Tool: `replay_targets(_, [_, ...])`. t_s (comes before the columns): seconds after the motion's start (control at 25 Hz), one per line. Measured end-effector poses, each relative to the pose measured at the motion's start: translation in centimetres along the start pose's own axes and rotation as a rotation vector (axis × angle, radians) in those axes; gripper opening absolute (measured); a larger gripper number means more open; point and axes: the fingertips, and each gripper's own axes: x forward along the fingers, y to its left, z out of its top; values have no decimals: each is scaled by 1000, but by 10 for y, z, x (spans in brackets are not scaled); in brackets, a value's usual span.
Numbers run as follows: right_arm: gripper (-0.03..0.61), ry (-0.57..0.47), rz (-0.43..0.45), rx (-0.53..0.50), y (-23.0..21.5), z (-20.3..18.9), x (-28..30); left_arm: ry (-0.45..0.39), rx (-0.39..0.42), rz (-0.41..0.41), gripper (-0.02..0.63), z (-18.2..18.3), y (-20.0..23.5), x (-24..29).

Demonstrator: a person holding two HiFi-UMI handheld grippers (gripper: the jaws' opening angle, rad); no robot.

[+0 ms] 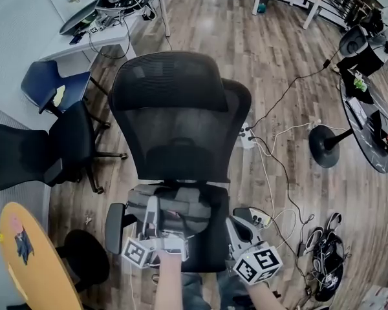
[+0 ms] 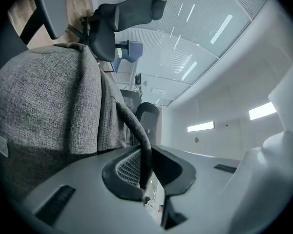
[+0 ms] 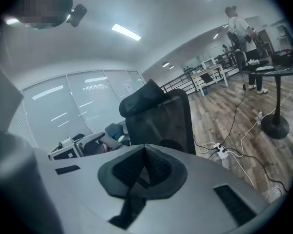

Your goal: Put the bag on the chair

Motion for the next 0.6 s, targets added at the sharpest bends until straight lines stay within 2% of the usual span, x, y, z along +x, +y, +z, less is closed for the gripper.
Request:
replay_targets(0.28, [12,-8,-7,-13,-9,4,2,5,-6,-27,49,3,7,31])
replay_targets(0.6, [12,10,-29,-88,-28,10,15,8,2,-22,51,0,22,59])
